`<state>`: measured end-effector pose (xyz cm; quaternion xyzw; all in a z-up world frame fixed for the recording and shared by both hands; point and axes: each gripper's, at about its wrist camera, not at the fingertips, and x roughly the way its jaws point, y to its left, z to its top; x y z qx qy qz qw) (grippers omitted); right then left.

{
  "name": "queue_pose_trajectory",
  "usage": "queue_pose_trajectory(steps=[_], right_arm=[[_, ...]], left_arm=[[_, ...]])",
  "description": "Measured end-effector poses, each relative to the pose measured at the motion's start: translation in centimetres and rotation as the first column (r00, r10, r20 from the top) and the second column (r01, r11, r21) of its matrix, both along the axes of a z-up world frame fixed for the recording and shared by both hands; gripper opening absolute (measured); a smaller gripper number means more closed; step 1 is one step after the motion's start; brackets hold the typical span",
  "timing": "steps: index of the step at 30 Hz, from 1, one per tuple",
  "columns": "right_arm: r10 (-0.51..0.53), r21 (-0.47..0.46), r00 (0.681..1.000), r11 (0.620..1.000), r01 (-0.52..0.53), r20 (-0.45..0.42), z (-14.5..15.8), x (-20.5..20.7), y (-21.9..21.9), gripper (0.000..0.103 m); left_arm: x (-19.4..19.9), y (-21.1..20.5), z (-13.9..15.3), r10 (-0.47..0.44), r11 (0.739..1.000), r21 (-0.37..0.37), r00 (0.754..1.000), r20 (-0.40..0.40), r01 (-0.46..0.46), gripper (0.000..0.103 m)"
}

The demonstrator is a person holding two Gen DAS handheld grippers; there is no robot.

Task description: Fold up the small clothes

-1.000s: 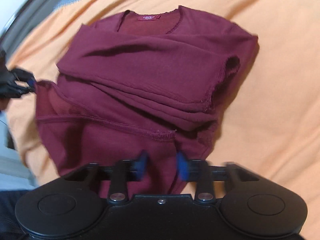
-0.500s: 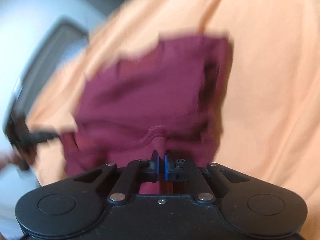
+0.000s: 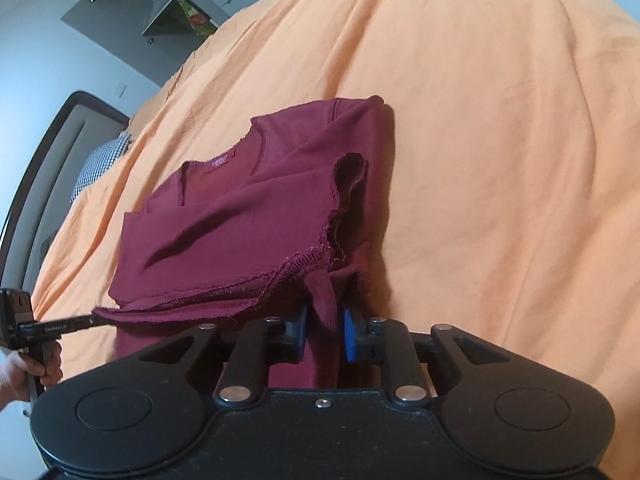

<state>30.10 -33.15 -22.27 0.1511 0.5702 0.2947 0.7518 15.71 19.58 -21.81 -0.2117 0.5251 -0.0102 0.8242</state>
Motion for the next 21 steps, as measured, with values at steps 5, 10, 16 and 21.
queue_pose_trajectory(steps=[5, 10, 16, 21], right_arm=[[0.029, -0.024, 1.000, 0.999, -0.029, 0.002, 0.1, 0.5, 0.3, 0.030], [0.052, -0.037, 0.999, 0.998, -0.052, 0.003, 0.0, 0.7, 1.0, 0.030], [0.072, -0.038, 0.997, 0.997, -0.072, 0.003, 0.0, 0.5, 1.8, 0.030], [0.074, -0.036, 0.997, 0.997, -0.074, 0.003, -0.1, 0.5, 1.8, 0.030]], left_arm=[[0.5, -0.5, -0.3, -0.051, 0.998, 0.036, 0.999, -0.016, 0.051, 0.018], [1.2, -0.8, -0.7, -0.061, 0.997, 0.046, 0.998, -0.023, 0.062, 0.019], [1.8, -1.2, -1.2, -0.078, 0.996, 0.050, 0.997, -0.028, 0.079, 0.019], [2.1, -1.2, -1.4, -0.082, 0.995, 0.047, 0.996, -0.031, 0.084, 0.019]])
